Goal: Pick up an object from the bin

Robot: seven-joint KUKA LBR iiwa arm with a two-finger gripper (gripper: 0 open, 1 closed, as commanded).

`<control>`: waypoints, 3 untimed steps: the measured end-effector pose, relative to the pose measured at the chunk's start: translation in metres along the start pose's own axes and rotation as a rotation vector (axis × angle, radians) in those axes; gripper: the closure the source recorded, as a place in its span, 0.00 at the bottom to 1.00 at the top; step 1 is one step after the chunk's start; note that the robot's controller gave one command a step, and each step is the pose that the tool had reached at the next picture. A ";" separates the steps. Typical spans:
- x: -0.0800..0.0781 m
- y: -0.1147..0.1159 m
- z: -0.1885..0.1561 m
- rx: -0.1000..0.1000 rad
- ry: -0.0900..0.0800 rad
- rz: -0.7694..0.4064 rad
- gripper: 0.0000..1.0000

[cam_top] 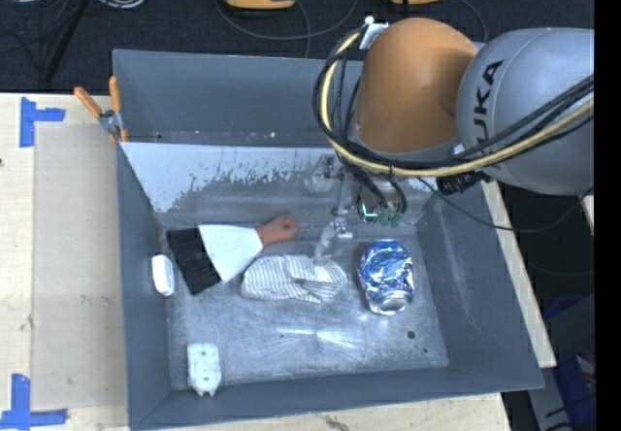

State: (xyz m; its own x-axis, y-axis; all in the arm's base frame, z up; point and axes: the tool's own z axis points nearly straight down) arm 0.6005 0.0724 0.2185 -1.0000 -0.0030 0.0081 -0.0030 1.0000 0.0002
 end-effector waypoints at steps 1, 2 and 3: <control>-0.002 0.000 -0.004 0.000 -0.007 0.002 0.00; 0.009 -0.006 0.062 -0.001 -0.011 0.062 0.00; 0.019 -0.008 0.093 0.000 0.000 0.116 0.00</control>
Offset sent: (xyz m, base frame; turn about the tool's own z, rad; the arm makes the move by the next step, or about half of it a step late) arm -0.0245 -0.0120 -0.1485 0.1370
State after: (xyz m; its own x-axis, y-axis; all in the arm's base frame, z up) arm 0.5808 0.0643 0.1254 -0.9935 0.1131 0.0079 0.1131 0.9936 -0.0006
